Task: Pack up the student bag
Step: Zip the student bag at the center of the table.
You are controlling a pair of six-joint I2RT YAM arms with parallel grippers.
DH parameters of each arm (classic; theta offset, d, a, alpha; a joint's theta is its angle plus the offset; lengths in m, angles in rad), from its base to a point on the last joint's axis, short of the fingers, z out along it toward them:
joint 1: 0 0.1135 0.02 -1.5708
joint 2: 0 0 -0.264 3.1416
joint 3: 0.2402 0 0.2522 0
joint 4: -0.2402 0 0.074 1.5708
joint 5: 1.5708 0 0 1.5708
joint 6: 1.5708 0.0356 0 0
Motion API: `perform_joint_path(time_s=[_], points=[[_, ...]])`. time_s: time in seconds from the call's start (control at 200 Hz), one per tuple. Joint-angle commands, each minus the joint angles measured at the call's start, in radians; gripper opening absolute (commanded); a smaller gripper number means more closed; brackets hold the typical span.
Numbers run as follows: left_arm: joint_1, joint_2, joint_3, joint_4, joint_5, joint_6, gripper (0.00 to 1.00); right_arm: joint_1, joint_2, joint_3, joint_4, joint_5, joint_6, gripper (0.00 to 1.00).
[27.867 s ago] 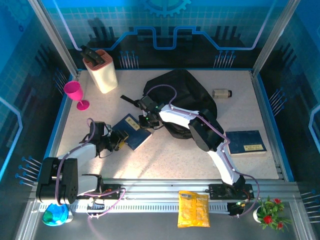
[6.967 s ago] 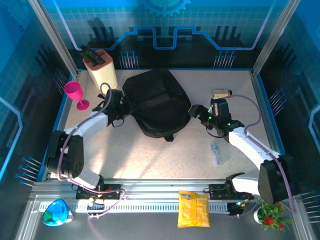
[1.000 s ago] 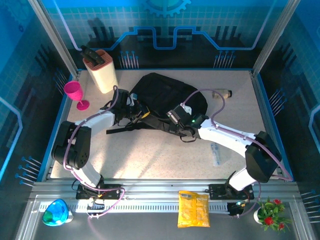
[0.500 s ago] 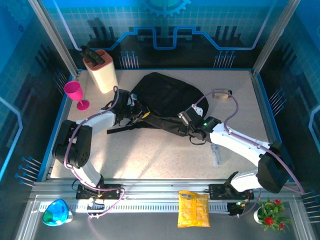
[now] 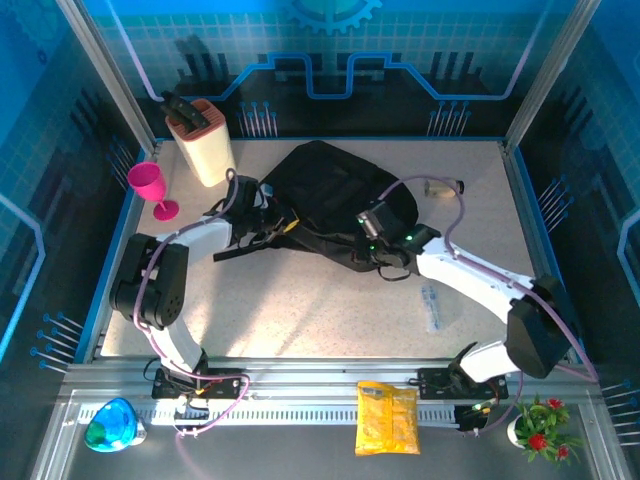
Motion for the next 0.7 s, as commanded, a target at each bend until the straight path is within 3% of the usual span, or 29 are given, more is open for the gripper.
perform_joint_path(time_s=[0.0,0.135,0.35,0.575,0.695], points=[[-0.001,0.008,0.033,0.047,-0.012,-0.012,0.00,0.044,0.067,0.100,0.008,-0.075,-0.044,0.00],[-0.003,0.003,0.016,0.079,0.006,-0.038,0.00,0.068,0.173,0.203,0.023,-0.122,-0.037,0.00],[-0.003,-0.011,0.011,0.075,0.006,-0.035,0.00,0.105,0.293,0.344,-0.049,-0.084,-0.051,0.00],[0.034,-0.024,0.045,-0.044,-0.105,0.049,0.00,0.106,0.186,0.292,-0.136,0.039,-0.028,0.00],[0.067,0.000,0.083,-0.070,-0.108,0.082,0.00,0.090,0.134,0.264,-0.202,0.063,-0.025,0.00]])
